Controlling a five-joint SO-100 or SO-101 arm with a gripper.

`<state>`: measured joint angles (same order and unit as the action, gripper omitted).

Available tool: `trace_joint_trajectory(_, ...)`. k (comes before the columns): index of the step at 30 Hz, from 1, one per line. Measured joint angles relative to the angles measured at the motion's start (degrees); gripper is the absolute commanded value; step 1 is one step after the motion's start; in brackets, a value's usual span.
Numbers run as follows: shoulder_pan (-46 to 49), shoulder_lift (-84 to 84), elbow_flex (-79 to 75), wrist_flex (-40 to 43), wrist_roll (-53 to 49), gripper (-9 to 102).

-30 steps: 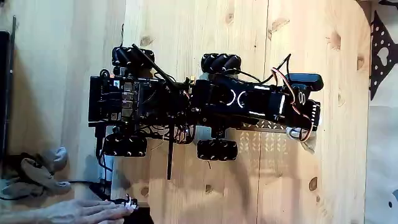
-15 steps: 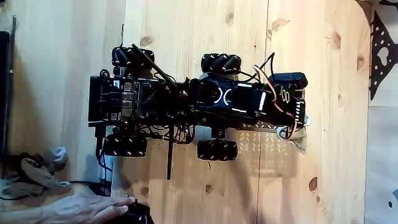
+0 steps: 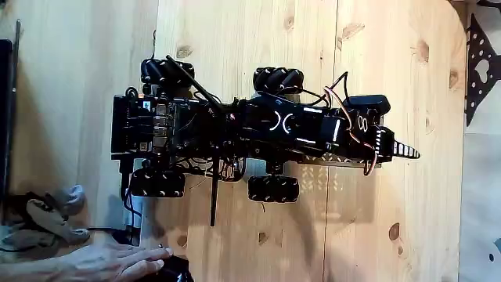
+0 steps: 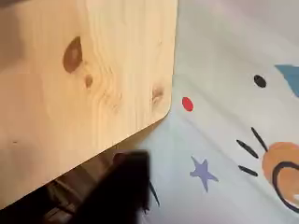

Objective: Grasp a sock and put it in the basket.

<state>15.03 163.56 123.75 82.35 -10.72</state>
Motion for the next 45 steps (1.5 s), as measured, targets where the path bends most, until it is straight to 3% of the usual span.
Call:
trace_joint_trajectory(4, -3.1, 1.1, 2.6, -3.4, 0.4, 11)
trace_joint_trajectory(12, -9.1, 2.5, 10.0, -14.1, 1.7, 0)
trace_joint_trajectory(34, -6.3, 1.6, 35.1, -20.4, 2.7, 0)
trace_joint_trajectory(45, -2.7, 5.9, 44.2, -17.3, -1.5, 0)
